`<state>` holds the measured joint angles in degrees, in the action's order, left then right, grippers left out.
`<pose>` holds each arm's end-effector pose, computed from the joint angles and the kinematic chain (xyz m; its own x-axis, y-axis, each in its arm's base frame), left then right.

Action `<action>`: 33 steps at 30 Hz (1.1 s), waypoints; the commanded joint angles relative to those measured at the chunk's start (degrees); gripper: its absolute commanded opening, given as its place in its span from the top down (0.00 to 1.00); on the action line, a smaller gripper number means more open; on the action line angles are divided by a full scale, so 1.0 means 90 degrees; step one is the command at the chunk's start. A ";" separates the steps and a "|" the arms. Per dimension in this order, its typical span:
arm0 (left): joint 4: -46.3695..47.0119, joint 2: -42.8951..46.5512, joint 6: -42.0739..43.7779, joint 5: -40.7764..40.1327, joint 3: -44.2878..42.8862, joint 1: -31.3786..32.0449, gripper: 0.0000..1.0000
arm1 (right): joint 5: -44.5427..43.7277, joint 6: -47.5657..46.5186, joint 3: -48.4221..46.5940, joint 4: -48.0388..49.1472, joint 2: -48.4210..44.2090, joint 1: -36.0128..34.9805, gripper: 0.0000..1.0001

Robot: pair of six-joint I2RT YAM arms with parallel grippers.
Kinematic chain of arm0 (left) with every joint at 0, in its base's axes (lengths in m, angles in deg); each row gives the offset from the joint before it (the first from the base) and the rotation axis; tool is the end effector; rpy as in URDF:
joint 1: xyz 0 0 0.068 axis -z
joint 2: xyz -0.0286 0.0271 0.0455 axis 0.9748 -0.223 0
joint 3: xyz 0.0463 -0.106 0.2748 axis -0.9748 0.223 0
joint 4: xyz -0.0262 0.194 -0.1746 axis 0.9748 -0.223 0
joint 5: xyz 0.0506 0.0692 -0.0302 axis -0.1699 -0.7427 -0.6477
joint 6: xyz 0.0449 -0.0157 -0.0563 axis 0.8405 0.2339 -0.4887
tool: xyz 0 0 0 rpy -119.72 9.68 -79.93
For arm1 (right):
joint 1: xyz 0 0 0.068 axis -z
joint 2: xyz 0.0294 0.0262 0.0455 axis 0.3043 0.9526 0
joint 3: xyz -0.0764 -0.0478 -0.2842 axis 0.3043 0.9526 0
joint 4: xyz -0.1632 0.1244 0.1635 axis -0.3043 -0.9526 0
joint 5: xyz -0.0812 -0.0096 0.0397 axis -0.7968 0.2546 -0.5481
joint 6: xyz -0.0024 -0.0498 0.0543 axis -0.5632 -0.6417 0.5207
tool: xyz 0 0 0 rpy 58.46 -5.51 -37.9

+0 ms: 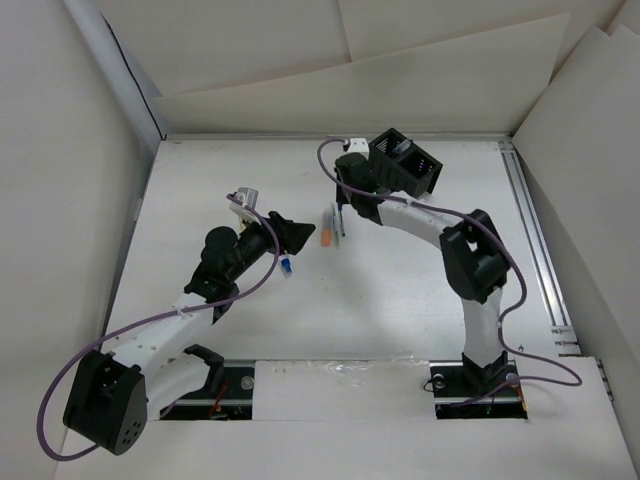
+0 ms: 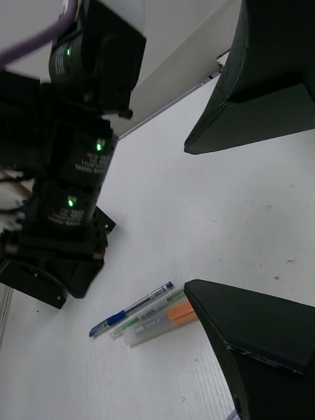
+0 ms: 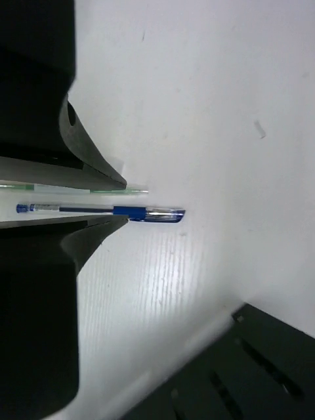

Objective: Sort the stationery into containers
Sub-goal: Pick up the pen from the center of the board.

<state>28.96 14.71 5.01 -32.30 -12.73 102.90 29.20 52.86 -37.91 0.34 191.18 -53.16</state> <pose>0.2035 -0.1192 0.3007 -0.2723 -0.4259 -0.8628 0.6402 0.5893 -0.4929 0.4145 0.2665 0.2570 -0.4696 0.0425 -0.8818 -0.1189 0.9867 0.1109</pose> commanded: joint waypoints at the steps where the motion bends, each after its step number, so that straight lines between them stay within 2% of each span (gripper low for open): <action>1: 0.0323 0.0156 -0.0010 0.0053 -0.0088 0.0016 0.26 | 0.0222 0.0025 -0.0843 -0.0726 0.0527 0.0090 0.71; 6: 0.0323 0.0156 -0.0010 0.0053 -0.0088 0.0016 0.26 | 0.0164 0.0083 -0.1985 -0.1391 0.1552 0.0090 0.55; 13: 0.0323 0.0156 -0.0010 0.0053 -0.0088 0.0016 0.26 | 0.0330 0.0259 -0.2787 -0.1860 0.2344 0.0364 0.54; 21: 0.0323 0.0097 -0.0010 0.0053 -0.0088 0.0016 0.26 | 0.0545 0.0259 -0.3169 -0.2222 0.2726 0.0422 0.59; 27: 0.0323 0.0097 -0.0010 0.0112 -0.0088 0.0016 0.26 | 0.0672 0.0259 -0.3169 -0.2222 0.2785 0.0422 0.59; 29: 0.0323 0.0097 -0.0010 0.0112 -0.0088 0.0016 0.26 | 0.0672 0.0259 -0.3169 -0.2222 0.2785 0.0422 0.72; 32: 0.0323 0.0097 -0.0010 0.0112 -0.0088 0.0016 0.26 | 0.0614 0.0328 -0.2965 -0.2222 0.2726 0.0422 0.78; 33: 0.0323 0.0097 -0.0010 0.0112 -0.0088 0.0016 0.26 | 0.0536 0.0328 -0.2877 -0.2222 0.2630 0.0422 0.84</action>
<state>28.98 14.75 4.99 -32.26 -12.73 102.90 34.12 54.91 -64.34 -18.52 215.73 -49.18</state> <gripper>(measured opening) 0.744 0.191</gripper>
